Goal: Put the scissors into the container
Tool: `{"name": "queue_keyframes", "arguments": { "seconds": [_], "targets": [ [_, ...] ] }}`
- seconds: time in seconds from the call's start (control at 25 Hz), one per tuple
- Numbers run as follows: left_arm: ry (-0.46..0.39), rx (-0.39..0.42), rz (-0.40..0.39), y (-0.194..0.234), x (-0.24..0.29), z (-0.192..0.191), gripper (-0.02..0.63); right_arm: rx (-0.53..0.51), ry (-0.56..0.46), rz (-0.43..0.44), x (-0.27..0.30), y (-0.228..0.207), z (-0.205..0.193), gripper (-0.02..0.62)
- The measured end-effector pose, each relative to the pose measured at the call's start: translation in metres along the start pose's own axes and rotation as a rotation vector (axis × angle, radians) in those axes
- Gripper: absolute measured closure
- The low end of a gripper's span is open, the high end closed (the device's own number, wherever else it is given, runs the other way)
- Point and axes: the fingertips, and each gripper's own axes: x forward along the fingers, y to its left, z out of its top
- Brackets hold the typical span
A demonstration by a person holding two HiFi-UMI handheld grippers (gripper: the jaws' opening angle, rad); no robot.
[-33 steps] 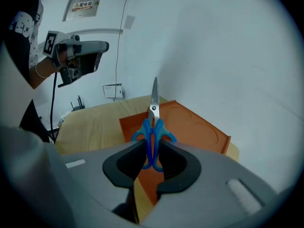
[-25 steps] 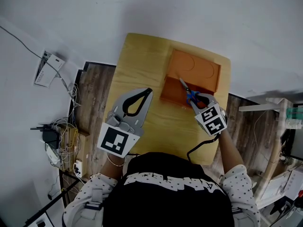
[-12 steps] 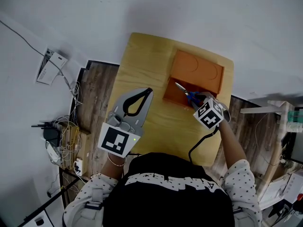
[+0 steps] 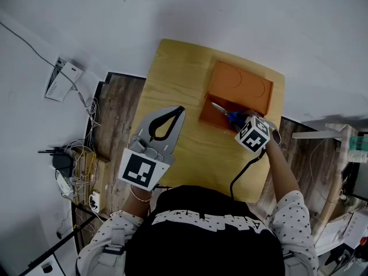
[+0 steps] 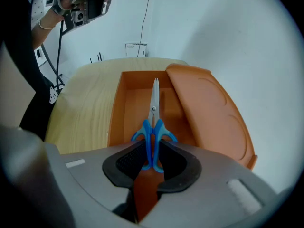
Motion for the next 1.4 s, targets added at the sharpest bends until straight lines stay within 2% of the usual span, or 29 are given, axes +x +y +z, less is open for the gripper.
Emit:
{"name": "queue_keyframes", "arguments": {
  "seconds": [0.52,1.04,1.12,1.2,1.24,1.4],
  "targets": [
    [-0.003,0.015,0.004,0.000,-0.004,0.002,0.604,-0.014,0.032,0.004,0.005,-0.001,0.000,0.491],
    [-0.008,0.018,-0.001,-0.001,-0.006,0.003,0.604,0.020,-0.018,-0.014,0.001,-0.004,0.003,0.468],
    [-0.010,0.020,-0.005,-0.001,-0.006,0.004,0.604,0.046,-0.040,-0.036,-0.002,-0.007,0.004,0.474],
    [-0.011,0.020,-0.007,-0.002,-0.007,0.005,0.604,0.101,-0.096,-0.083,-0.011,-0.014,0.009,0.559],
    [-0.011,0.020,-0.008,-0.003,-0.007,0.005,0.604,0.135,-0.131,-0.110,-0.017,-0.018,0.011,0.581],
    [-0.015,0.032,-0.019,-0.009,-0.007,0.008,0.604,0.270,-0.263,-0.187,-0.045,-0.028,0.017,0.583]
  ]
}}
